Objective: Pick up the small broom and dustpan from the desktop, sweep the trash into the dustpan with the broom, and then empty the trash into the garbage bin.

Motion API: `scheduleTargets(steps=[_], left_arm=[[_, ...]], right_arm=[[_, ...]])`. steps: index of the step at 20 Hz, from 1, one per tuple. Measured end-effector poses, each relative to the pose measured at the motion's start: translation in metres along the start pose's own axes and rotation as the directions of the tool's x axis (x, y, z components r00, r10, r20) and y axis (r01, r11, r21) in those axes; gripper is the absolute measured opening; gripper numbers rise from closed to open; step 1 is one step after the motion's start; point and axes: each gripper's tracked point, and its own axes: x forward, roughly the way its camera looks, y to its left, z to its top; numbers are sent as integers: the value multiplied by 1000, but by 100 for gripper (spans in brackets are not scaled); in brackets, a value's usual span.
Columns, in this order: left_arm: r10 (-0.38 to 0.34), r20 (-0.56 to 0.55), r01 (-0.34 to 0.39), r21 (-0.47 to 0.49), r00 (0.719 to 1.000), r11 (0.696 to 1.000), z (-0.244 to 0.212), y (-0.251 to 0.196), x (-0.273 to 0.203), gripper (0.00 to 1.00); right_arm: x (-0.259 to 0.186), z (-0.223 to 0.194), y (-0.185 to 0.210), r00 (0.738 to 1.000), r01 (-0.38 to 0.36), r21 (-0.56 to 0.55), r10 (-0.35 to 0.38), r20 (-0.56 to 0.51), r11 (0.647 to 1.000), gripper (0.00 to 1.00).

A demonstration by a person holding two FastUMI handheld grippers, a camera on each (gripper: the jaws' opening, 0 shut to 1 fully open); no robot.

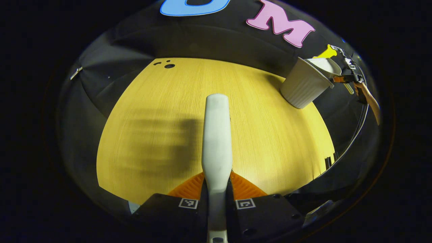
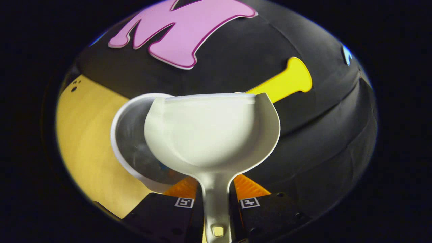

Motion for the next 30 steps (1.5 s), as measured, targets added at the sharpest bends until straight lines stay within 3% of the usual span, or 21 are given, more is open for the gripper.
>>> scheduleTargets(steps=[3,6,7,9,12,13,16,26,28,30], left_arm=[[4,38,-4,1,999,1000,11,-7,-3,25],[1,36,-1,13,999,1000,12,-15,0,26],[-5,35,5,13,999,1000,13,-18,2,26],[-2,41,1,18,999,1000,14,-19,4,24],[-1,57,0,21,998,1000,12,-21,7,26],[3,61,-4,19,998,1000,11,-20,8,26],[9,63,-9,-3,998,1000,7,-22,13,24],[45,46,-45,18,998,999,-17,-17,31,27],[44,30,-45,30,999,999,-19,-19,38,27],[48,19,-49,39,999,998,-20,-20,46,27]], right_arm=[[-3,12,1,997,-41,177,29,71,983,35],[-9,27,2,984,-56,230,15,178,972,31],[-15,32,0,979,-69,249,17,205,966,35],[-17,38,4,967,-122,301,46,250,946,34],[-19,42,6,947,-212,337,107,304,917,37],[-19,41,8,940,-236,331,129,315,913,31],[-18,39,15,925,-297,315,190,329,901,31],[-11,20,34,886,-456,235,413,210,859,34],[-6,9,45,865,-501,231,478,150,834,37],[5,-6,50,847,-528,260,523,94,809,32]])
